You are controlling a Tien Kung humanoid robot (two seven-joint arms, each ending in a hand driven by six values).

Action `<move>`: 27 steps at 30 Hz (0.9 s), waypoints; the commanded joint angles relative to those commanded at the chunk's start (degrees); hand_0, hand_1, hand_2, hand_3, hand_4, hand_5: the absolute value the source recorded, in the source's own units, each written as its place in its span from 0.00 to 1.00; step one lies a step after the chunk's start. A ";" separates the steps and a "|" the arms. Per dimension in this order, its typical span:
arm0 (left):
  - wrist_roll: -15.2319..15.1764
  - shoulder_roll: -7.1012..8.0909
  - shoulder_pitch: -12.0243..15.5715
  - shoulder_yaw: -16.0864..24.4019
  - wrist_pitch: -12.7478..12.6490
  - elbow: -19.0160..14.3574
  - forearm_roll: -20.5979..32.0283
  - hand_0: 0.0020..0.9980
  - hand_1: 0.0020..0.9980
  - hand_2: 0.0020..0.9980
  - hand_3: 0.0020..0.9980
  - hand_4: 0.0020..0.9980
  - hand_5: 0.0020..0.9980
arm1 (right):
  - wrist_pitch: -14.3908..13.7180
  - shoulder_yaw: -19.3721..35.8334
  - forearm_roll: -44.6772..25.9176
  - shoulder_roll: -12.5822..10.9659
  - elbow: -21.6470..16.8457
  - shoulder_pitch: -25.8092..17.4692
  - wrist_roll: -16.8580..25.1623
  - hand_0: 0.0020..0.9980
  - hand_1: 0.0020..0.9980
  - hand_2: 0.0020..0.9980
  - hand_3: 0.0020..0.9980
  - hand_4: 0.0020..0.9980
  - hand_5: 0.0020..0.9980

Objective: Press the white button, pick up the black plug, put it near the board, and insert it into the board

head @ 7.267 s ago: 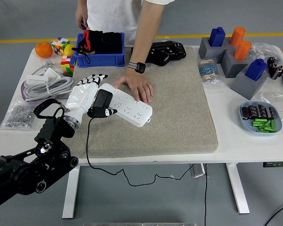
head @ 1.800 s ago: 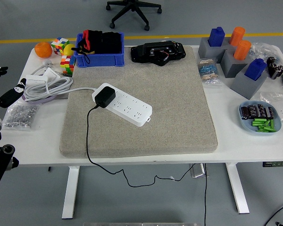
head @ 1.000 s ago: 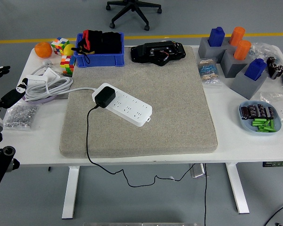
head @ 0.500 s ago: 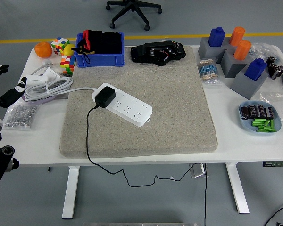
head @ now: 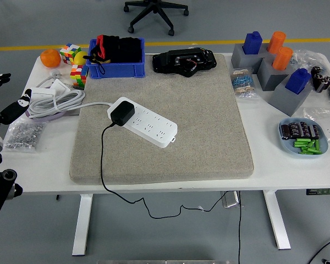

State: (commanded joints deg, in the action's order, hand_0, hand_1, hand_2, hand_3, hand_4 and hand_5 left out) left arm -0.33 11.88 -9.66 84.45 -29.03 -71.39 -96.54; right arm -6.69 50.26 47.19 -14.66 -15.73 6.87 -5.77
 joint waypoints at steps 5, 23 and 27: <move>-0.35 0.18 -0.09 -0.29 -0.05 -0.13 0.21 0.87 0.83 0.75 0.73 0.77 0.23 | -0.04 -0.20 0.06 -0.16 -0.02 0.21 0.02 0.82 0.66 0.66 0.63 0.76 0.50; -0.16 0.45 -0.41 -1.18 0.12 -0.27 0.16 0.88 0.83 0.74 0.73 0.76 0.24 | 0.07 -0.59 -0.06 -0.05 0.05 0.20 -0.06 0.82 0.66 0.66 0.63 0.76 0.50; -0.16 0.37 -0.09 -1.16 0.13 -0.33 0.15 0.88 0.83 0.74 0.73 0.76 0.24 | 0.06 -0.66 -0.04 -0.17 -0.10 0.32 -0.02 0.82 0.66 0.66 0.63 0.76 0.50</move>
State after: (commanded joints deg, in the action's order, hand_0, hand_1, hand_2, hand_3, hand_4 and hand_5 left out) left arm -0.49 12.25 -9.76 83.29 -28.90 -71.72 -96.39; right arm -6.63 49.59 47.15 -14.83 -15.83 7.19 -5.79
